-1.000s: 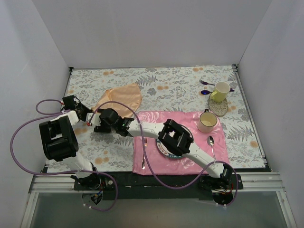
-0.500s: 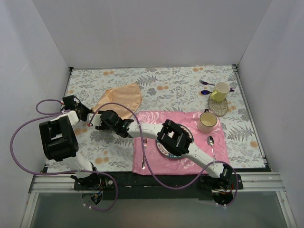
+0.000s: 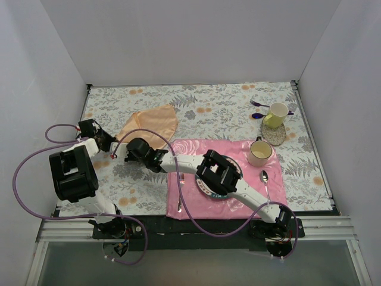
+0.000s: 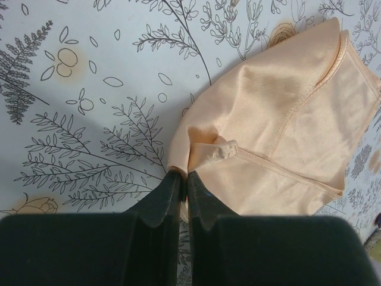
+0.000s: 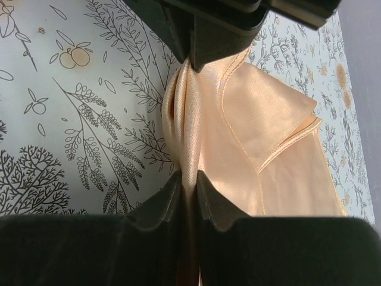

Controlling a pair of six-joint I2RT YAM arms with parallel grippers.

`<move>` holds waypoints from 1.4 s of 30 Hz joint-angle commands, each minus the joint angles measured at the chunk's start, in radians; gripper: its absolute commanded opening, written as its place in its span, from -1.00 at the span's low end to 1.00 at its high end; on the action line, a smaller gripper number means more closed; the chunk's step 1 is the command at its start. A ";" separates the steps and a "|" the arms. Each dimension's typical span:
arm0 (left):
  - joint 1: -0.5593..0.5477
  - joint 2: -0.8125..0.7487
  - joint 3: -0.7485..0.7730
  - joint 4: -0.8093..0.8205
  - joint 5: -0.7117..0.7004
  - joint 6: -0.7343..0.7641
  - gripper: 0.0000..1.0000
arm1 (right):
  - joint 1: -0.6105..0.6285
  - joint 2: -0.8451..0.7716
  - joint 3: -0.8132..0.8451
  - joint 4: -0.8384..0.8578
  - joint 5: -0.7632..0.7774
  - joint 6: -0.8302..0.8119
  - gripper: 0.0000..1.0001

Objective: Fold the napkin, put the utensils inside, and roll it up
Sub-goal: Roll the napkin with the utensil

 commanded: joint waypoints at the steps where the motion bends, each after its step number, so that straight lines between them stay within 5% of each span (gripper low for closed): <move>1: -0.010 -0.017 0.020 -0.054 -0.020 0.018 -1.00 | 0.005 0.016 -0.008 -0.006 -0.013 0.009 -0.60; 4: -0.013 -0.020 0.029 -0.062 -0.027 0.023 -1.00 | 0.006 0.011 -0.008 -0.015 -0.039 0.014 -0.64; 8: -0.019 -0.029 0.037 -0.071 -0.038 0.032 -1.00 | 0.005 0.008 0.001 -0.033 -0.068 0.038 -0.97; 16: -0.021 -0.046 0.043 -0.077 -0.050 0.038 -0.98 | -0.018 -0.016 0.020 -0.087 -0.165 0.124 -0.97; 30: -0.022 -0.117 0.038 -0.083 -0.081 0.012 -0.18 | -0.076 -0.049 0.017 -0.121 -0.321 0.285 -0.97; 37: -0.022 -0.192 0.023 -0.106 -0.102 -0.012 0.14 | -0.135 -0.055 0.024 -0.147 -0.458 0.405 -0.97; 42: -0.030 -0.233 0.017 -0.151 -0.128 -0.023 0.18 | -0.176 -0.044 0.029 -0.141 -0.579 0.500 -0.97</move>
